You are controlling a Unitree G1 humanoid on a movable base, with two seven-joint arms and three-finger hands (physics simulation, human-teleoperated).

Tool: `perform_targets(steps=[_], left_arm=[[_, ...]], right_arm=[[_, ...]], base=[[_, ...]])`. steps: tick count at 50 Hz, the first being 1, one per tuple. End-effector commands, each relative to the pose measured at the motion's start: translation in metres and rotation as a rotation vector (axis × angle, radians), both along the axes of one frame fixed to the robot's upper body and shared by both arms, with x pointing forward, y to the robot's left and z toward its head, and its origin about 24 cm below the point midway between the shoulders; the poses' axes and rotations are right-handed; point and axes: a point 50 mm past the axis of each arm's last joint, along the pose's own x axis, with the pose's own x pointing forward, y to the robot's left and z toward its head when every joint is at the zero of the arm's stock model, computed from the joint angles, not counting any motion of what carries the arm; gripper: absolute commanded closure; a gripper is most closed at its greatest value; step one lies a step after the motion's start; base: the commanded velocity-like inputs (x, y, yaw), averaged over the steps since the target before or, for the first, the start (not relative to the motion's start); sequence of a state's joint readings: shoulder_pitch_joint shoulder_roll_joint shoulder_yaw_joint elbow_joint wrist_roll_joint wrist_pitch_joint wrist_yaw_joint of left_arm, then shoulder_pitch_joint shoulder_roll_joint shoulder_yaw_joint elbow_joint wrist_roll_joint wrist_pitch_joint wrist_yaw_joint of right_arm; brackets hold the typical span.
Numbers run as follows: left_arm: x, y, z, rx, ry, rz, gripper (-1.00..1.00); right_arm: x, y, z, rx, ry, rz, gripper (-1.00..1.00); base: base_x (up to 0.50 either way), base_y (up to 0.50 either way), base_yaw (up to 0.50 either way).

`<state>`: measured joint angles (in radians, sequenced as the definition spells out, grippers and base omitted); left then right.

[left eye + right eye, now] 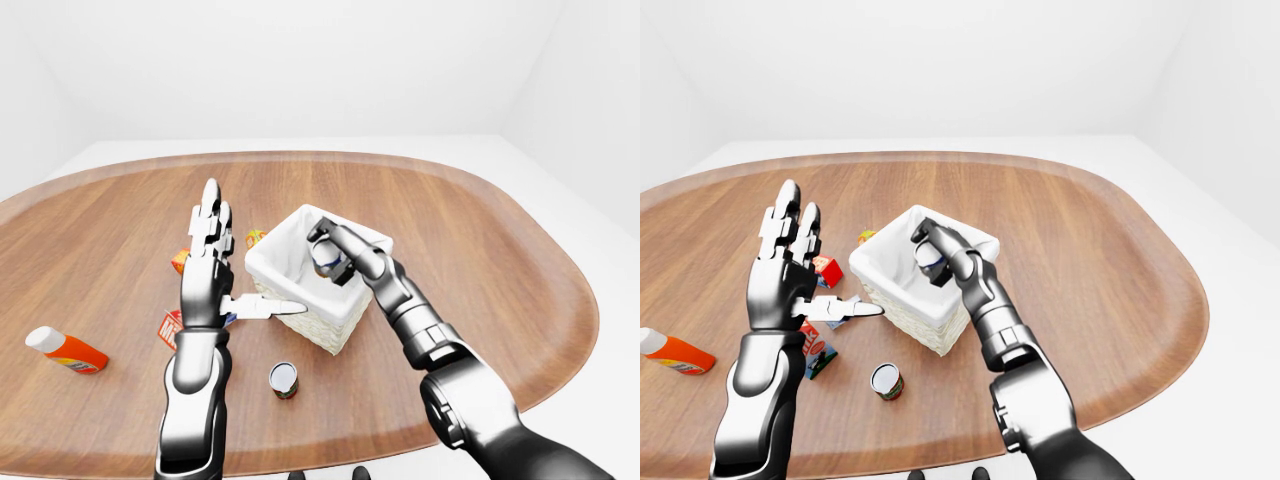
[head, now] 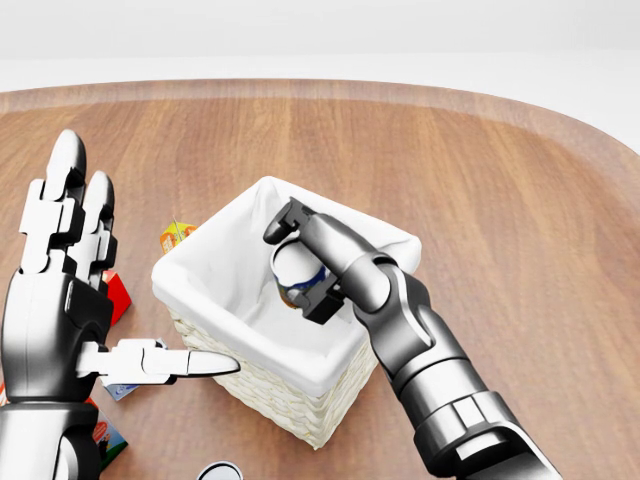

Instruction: Pick up the alphabet soup, and put it in the basket.

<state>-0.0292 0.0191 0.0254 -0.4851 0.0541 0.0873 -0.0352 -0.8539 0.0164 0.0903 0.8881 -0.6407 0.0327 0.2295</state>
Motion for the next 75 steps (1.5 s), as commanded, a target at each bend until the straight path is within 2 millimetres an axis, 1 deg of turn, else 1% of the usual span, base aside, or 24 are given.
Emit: perform_targets(steps=[1, 2, 3, 4, 23, 35, 42, 45, 47, 48, 52, 56, 64, 65, 70, 75], left_arm=[[0.001, 0.000, -0.001, 0.000, 0.006, 0.001, -1.00], [0.001, 0.000, -0.001, 0.000, 0.006, 0.001, -1.00], [0.001, 0.000, -0.002, 0.002, 0.008, 0.000, -1.00], [0.002, 0.000, -0.002, 0.002, 0.011, -0.001, -1.00], [0.001, 0.000, -0.001, 0.002, 0.006, 0.000, -1.00], [0.001, 0.001, -0.003, 0.000, 0.016, 0.001, -1.00], [0.002, 0.000, -0.005, 0.001, 0.025, 0.000, -1.00], [0.002, 0.000, -0.003, 0.002, 0.016, 0.000, -1.00], [0.001, 0.000, -0.001, 0.002, 0.006, -0.001, -1.00], [0.001, 0.000, -0.001, 0.002, 0.006, -0.001, -1.00], [0.002, -0.001, -0.002, 0.004, 0.010, -0.001, -1.00], [0.002, 0.000, -0.001, 0.004, 0.007, -0.001, -1.00], [0.002, -0.001, 0.002, 0.007, -0.006, -0.003, -1.00], [0.002, -0.001, 0.002, 0.007, -0.006, -0.003, -1.00], [0.001, -0.001, 0.003, 0.009, -0.012, -0.003, -1.00], [0.001, -0.001, 0.003, 0.009, -0.014, -0.003, -1.00]], right_arm=[[0.004, -0.001, 0.007, -0.006, -0.032, -0.007, -0.33], [0.004, -0.001, 0.007, -0.006, -0.032, -0.008, -0.70], [0.004, -0.001, 0.007, -0.006, -0.031, -0.008, -0.97], [0.004, -0.001, 0.006, -0.007, -0.031, -0.007, -1.00], [0.004, -0.001, 0.006, -0.007, -0.025, -0.005, -1.00], [0.005, -0.001, 0.012, -0.002, -0.034, -0.006, -1.00], [0.010, -0.004, 0.034, 0.007, -0.075, -0.013, -1.00], [0.011, -0.005, 0.041, 0.010, -0.089, -0.012, -1.00], [0.012, -0.005, 0.051, 0.020, -0.113, -0.005, -1.00], [0.012, -0.005, 0.051, 0.020, -0.114, -0.004, -1.00], [0.013, -0.005, 0.064, 0.028, -0.151, 0.010, -1.00], [0.013, -0.005, 0.070, 0.025, -0.172, 0.018, -1.00], [0.013, -0.004, 0.097, 0.035, -0.245, 0.046, -1.00], [0.013, -0.004, 0.098, 0.035, -0.246, 0.046, -1.00], [0.013, -0.005, 0.125, 0.057, -0.320, 0.063, -1.00], [0.010, -0.006, 0.139, 0.064, -0.363, 0.077, -1.00]], base=[[0.00, 0.00, 0.00], [0.00, 0.00, 0.00], [0.00, 0.00, 0.00], [0.00, 0.00, 0.00], [0.00, 0.00, 0.00], [0.00, 0.00, 0.00], [0.00, 0.00, 0.00], [0.00, 0.00, 0.00], [0.00, 0.00, 0.00], [0.00, 0.00, 0.00], [0.00, 0.00, 0.00], [0.00, 0.00, 0.00], [0.00, 0.00, 0.00], [0.00, 0.00, 0.00], [0.00, 0.00, 0.00], [0.00, 0.00, 0.00]])
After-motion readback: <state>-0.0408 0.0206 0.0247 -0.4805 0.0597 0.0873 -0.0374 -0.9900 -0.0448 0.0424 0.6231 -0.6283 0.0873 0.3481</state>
